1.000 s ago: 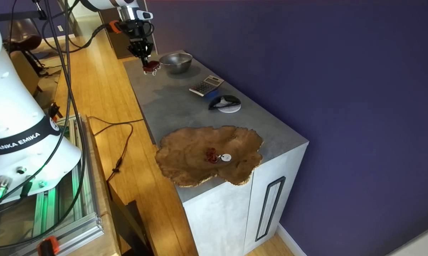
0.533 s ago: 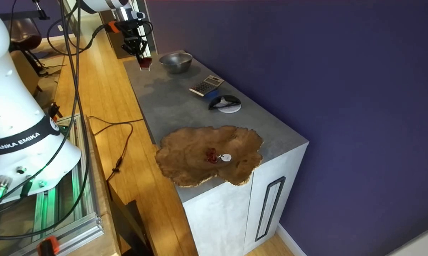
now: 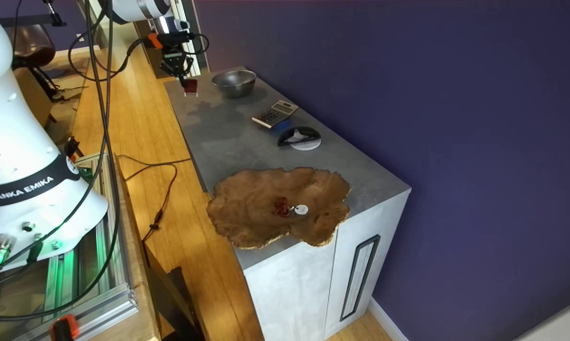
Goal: Remove the wagon from the brown bowl
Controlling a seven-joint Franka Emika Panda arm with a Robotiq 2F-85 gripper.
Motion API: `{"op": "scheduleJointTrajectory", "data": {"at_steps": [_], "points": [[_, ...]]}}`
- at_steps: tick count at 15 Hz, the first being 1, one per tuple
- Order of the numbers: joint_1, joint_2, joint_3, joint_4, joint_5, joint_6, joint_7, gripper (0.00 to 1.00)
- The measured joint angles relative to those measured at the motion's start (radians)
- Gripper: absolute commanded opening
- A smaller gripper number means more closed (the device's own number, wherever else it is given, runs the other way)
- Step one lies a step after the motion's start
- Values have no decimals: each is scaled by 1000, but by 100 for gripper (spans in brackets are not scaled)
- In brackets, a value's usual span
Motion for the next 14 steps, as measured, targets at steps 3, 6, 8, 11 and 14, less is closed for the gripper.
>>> {"op": "scheduleJointTrajectory", "data": {"at_steps": [3, 6, 8, 11, 14], "points": [[8, 57, 26, 34, 0, 9, -117, 1], [33, 112, 25, 80, -2, 4, -184, 1], [53, 141, 16, 113, -2, -2, -209, 1], [79, 173, 1, 162, -2, -24, -235, 29], [91, 189, -10, 196, -2, -44, -243, 44]]}}
